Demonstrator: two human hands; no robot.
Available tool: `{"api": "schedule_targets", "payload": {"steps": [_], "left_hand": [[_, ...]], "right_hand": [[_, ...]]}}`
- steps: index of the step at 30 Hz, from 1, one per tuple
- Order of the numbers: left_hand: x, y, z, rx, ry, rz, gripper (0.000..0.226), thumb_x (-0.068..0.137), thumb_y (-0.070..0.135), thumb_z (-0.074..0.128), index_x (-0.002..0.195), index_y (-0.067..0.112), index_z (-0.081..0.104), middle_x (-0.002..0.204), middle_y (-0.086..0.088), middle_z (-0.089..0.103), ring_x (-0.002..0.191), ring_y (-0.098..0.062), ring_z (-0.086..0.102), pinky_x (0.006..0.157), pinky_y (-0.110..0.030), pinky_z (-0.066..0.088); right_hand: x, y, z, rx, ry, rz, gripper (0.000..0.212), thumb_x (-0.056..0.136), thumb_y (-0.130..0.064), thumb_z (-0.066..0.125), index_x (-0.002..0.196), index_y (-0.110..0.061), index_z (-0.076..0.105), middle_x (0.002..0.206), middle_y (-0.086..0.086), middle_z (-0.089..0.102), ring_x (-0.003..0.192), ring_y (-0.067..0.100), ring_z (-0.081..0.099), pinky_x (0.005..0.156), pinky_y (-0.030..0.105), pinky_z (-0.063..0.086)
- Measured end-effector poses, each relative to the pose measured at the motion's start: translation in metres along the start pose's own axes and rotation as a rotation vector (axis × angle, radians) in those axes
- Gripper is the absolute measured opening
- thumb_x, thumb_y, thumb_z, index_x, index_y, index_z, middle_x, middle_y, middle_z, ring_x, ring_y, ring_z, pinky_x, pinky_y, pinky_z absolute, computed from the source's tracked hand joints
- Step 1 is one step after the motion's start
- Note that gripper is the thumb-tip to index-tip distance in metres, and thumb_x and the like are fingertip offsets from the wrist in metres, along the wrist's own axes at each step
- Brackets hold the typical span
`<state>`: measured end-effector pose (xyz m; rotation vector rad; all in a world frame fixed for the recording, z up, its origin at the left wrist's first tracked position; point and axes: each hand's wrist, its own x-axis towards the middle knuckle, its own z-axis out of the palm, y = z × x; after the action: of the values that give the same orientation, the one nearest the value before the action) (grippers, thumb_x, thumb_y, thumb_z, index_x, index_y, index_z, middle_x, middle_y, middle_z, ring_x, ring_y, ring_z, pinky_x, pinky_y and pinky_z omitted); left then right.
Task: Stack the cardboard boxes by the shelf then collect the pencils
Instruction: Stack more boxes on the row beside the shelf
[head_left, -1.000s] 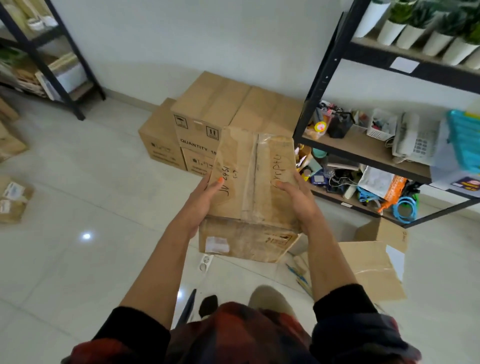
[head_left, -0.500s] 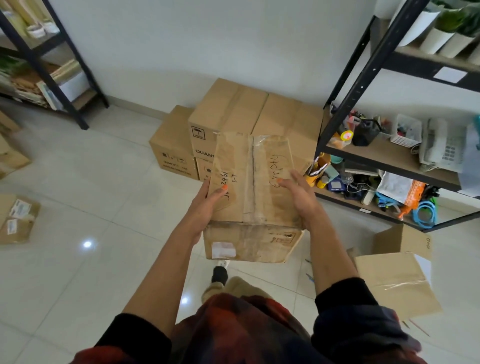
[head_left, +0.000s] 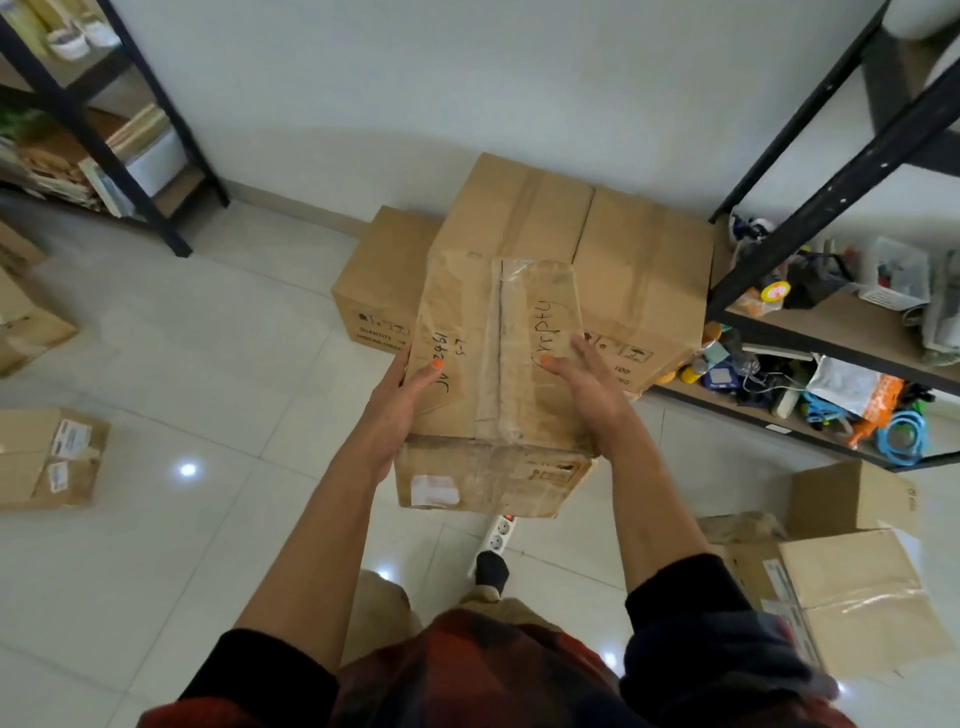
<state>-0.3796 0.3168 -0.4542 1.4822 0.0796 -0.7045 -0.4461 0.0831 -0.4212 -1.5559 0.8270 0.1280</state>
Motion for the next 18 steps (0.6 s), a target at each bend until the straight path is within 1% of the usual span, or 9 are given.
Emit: {"api": "schedule_targets", "payload": {"steps": [3, 4, 6, 8, 10, 12, 14, 17, 18], "left_hand": [[0.018, 0.015, -0.036, -0.015, 0.018, -0.020, 0.084, 0.070, 0.068, 0.068, 0.145, 0.048, 0.036, 0.141, 0.020, 0.051, 0.131, -0.008, 0.047, 0.115, -0.043, 0.033], [0.022, 0.020, -0.045, -0.013, 0.021, -0.021, 0.087, 0.069, 0.068, 0.068, 0.146, 0.047, 0.034, 0.143, 0.019, 0.049, 0.132, -0.008, 0.046, 0.115, -0.043, 0.032], [0.038, 0.033, -0.073, -0.002, 0.007, -0.033, 0.090, 0.067, 0.070, 0.069, 0.147, 0.046, 0.033, 0.144, 0.018, 0.048, 0.132, -0.008, 0.046, 0.115, -0.043, 0.032], [0.053, 0.047, -0.099, 0.030, -0.012, -0.038, 0.096, 0.063, 0.074, 0.070, 0.147, 0.048, 0.032, 0.146, 0.019, 0.046, 0.134, -0.008, 0.044, 0.115, -0.043, 0.032], [0.069, 0.063, -0.131, 0.068, 0.006, -0.055, 0.100, 0.058, 0.081, 0.069, 0.146, 0.052, 0.030, 0.150, 0.018, 0.041, 0.137, -0.011, 0.040, 0.115, -0.046, 0.031], [0.080, 0.078, -0.149, 0.100, 0.015, -0.066, 0.101, 0.057, 0.084, 0.067, 0.145, 0.054, 0.028, 0.153, 0.016, 0.037, 0.139, -0.013, 0.037, 0.115, -0.048, 0.030], [0.091, 0.093, -0.168, 0.131, 0.003, -0.065, 0.103, 0.055, 0.086, 0.065, 0.145, 0.053, 0.028, 0.152, 0.016, 0.038, 0.138, -0.014, 0.039, 0.114, -0.049, 0.032], [0.106, 0.107, -0.189, 0.145, -0.024, -0.059, 0.103, 0.052, 0.088, 0.065, 0.143, 0.053, 0.032, 0.150, 0.016, 0.041, 0.136, -0.015, 0.042, 0.112, -0.049, 0.034], [0.112, 0.109, -0.195, 0.140, -0.025, -0.059, 0.102, 0.052, 0.088, 0.066, 0.142, 0.054, 0.033, 0.150, 0.016, 0.042, 0.136, -0.016, 0.043, 0.112, -0.050, 0.034]], "right_hand": [[0.015, -0.024, 0.036, -0.012, -0.008, -0.012, 0.077, 0.085, -0.040, 0.069, 0.152, -0.031, 0.032, 0.144, -0.004, 0.039, 0.120, 0.017, 0.043, 0.106, 0.039, 0.037], [0.018, -0.031, 0.047, -0.013, -0.014, -0.015, 0.078, 0.085, -0.040, 0.070, 0.152, -0.030, 0.031, 0.144, -0.004, 0.040, 0.119, 0.017, 0.043, 0.105, 0.038, 0.038], [0.029, -0.043, 0.076, 0.007, 0.003, -0.007, 0.079, 0.084, -0.041, 0.070, 0.152, -0.030, 0.032, 0.146, -0.003, 0.040, 0.120, 0.019, 0.045, 0.106, 0.041, 0.040], [0.038, -0.052, 0.103, 0.021, 0.029, -0.001, 0.081, 0.080, -0.046, 0.072, 0.150, -0.034, 0.033, 0.147, -0.001, 0.040, 0.123, 0.023, 0.046, 0.107, 0.047, 0.040], [0.049, -0.063, 0.134, 0.041, 0.041, 0.020, 0.083, 0.077, -0.049, 0.072, 0.149, -0.037, 0.034, 0.148, 0.000, 0.039, 0.125, 0.026, 0.046, 0.107, 0.051, 0.039], [0.056, -0.069, 0.154, 0.058, 0.039, 0.019, 0.081, 0.078, -0.048, 0.072, 0.149, -0.039, 0.033, 0.149, 0.001, 0.039, 0.126, 0.027, 0.046, 0.108, 0.052, 0.039], [0.062, -0.077, 0.174, 0.051, 0.041, 0.031, 0.082, 0.077, -0.050, 0.072, 0.148, -0.042, 0.032, 0.149, 0.000, 0.038, 0.128, 0.027, 0.045, 0.108, 0.052, 0.039], [0.070, -0.090, 0.195, 0.039, 0.045, 0.038, 0.091, 0.064, -0.059, 0.072, 0.146, -0.046, 0.032, 0.148, -0.002, 0.039, 0.127, 0.028, 0.046, 0.107, 0.052, 0.040], [0.075, -0.094, 0.200, 0.039, 0.049, 0.036, 0.092, 0.064, -0.059, 0.072, 0.146, -0.045, 0.033, 0.148, -0.002, 0.040, 0.126, 0.027, 0.047, 0.107, 0.051, 0.040]]}}
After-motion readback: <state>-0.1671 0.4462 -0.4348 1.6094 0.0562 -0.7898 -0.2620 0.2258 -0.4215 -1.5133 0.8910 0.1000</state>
